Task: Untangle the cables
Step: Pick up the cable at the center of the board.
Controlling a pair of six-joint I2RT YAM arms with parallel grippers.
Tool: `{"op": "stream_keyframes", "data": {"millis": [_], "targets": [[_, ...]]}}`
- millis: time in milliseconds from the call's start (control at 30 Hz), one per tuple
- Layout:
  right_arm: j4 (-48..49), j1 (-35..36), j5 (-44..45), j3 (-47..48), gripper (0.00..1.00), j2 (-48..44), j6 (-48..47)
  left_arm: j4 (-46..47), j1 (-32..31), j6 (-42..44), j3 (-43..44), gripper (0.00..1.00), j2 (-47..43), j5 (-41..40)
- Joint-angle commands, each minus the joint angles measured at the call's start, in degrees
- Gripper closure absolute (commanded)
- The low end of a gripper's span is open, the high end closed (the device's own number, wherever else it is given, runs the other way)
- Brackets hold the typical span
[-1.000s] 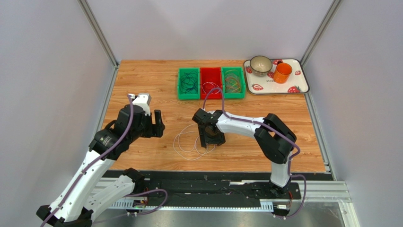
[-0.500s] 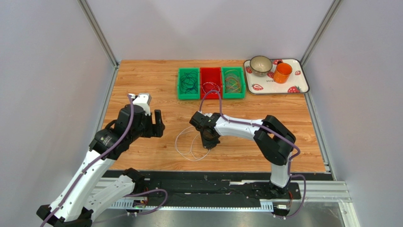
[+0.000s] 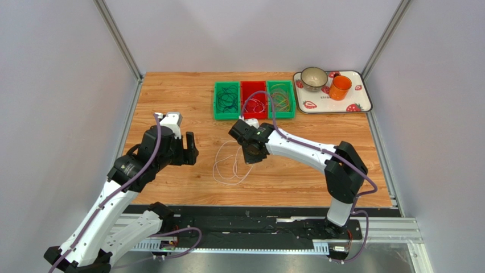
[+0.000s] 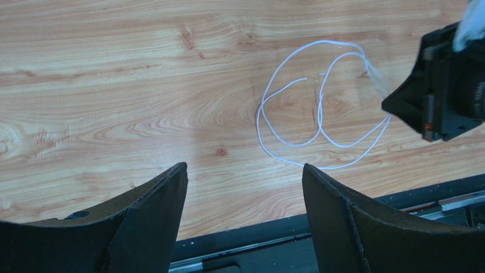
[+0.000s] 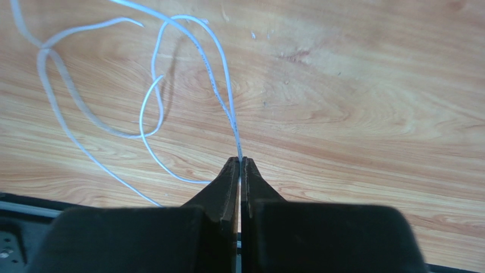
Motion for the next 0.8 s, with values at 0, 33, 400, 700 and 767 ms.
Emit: {"op": "stream_keyframes", "data": {"millis": [0,33,400,700,767], "targets": [[-4.1,-1.0,5.1,5.9,1.00,-4.8,-2.2,1.3,0.4,1.0,-0.1,0.18,-0.2,-0.7],[-4.6,-1.1,5.9,6.6,1.00,-5.1,-2.6,1.3,0.4,1.0,-0.1,0.18,-0.4,-0.7],[-9.8,-4.9,10.6,19.3,1.00,-7.6,-6.0,1.5,0.4,1.0,-0.1,0.18,-0.3,-0.7],[-9.8,-8.6,13.1,27.7,1.00,-8.5,-9.3,1.5,0.4,1.0,-0.1,0.18,-0.1,-0.7],[-9.9,-9.3,12.7,30.3,1.00,-8.3,-9.9,1.5,0.4,1.0,-0.2,0.18,0.1,-0.7]]}}
